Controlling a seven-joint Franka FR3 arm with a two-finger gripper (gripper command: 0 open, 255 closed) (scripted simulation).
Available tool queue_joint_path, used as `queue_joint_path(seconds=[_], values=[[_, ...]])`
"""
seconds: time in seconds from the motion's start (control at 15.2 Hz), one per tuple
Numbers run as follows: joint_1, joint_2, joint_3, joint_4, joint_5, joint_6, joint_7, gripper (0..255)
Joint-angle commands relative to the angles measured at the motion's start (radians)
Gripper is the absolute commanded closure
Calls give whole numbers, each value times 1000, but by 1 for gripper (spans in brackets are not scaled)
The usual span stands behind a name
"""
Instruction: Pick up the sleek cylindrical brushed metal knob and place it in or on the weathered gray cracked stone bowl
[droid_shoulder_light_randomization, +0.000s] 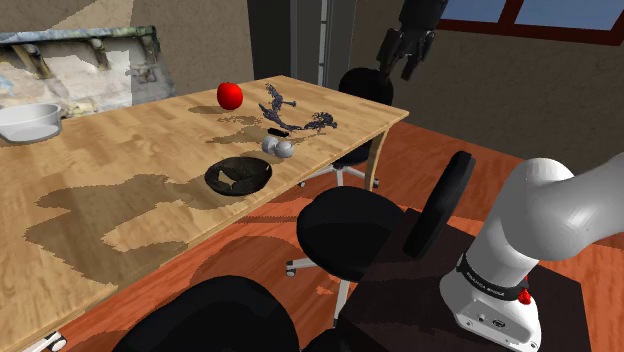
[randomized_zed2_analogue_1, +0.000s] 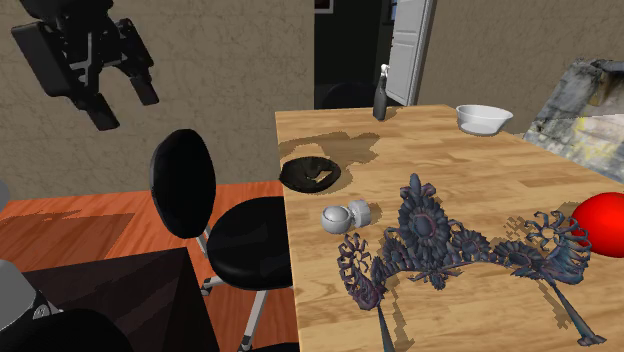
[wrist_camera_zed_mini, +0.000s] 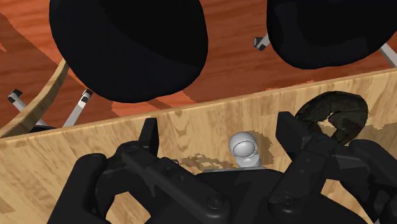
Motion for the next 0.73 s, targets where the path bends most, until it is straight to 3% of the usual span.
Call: queue_joint_path(seconds=[0.0,0.66], values=[[0,0,0,0,0,0,0,0],[32,309,20,21,-15,268,-9,0]])
